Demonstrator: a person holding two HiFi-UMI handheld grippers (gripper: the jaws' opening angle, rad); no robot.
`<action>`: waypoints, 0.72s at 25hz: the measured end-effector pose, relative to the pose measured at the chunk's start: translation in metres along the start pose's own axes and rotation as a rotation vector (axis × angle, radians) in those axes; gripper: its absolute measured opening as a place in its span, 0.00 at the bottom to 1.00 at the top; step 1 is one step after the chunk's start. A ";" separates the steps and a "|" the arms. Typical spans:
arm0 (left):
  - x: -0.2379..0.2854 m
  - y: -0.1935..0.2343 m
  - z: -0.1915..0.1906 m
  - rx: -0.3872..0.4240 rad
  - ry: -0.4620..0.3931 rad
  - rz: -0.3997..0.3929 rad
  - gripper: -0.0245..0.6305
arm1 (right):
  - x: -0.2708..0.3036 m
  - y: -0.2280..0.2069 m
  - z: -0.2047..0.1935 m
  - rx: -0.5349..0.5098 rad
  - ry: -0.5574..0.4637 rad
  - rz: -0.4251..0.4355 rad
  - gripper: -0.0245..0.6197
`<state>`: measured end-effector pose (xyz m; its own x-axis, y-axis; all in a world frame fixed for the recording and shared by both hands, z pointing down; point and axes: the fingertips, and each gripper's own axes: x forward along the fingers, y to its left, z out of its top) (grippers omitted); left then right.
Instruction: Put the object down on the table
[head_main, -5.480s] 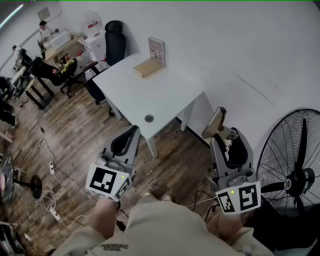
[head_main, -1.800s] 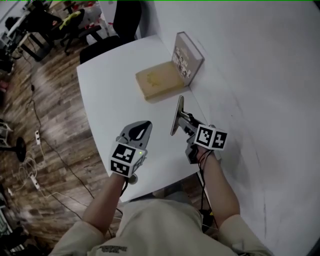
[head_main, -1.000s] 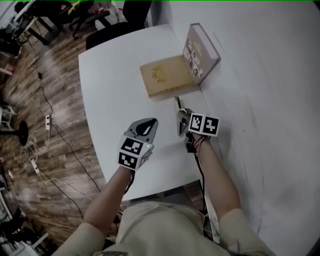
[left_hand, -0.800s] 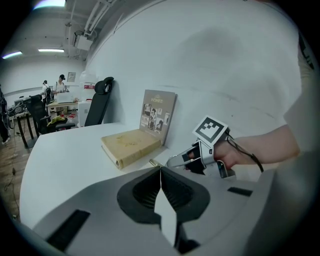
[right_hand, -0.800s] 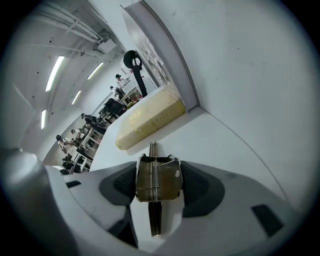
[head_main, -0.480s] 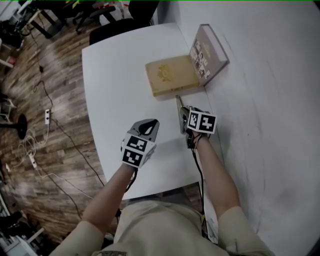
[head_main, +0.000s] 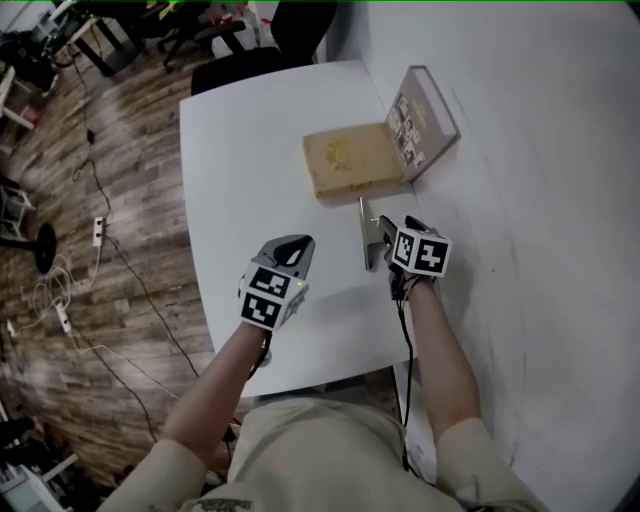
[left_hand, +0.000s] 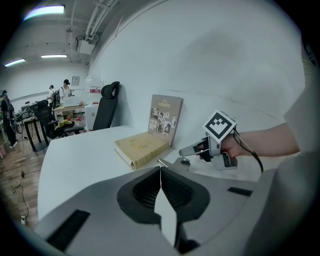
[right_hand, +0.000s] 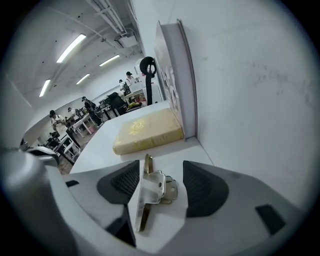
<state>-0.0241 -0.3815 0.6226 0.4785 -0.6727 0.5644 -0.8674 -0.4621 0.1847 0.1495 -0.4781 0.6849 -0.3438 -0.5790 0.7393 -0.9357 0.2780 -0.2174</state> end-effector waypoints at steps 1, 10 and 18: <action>-0.004 0.001 0.004 0.001 -0.010 0.004 0.07 | -0.008 0.002 0.006 -0.011 -0.014 0.007 0.48; -0.064 -0.016 0.061 0.027 -0.115 0.006 0.07 | -0.115 0.063 0.061 -0.094 -0.173 0.187 0.34; -0.132 -0.053 0.130 0.147 -0.273 0.014 0.07 | -0.228 0.105 0.092 -0.245 -0.359 0.273 0.26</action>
<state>-0.0234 -0.3436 0.4337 0.5031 -0.8006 0.3255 -0.8546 -0.5170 0.0492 0.1227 -0.3876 0.4347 -0.6191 -0.6747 0.4019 -0.7765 0.6024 -0.1849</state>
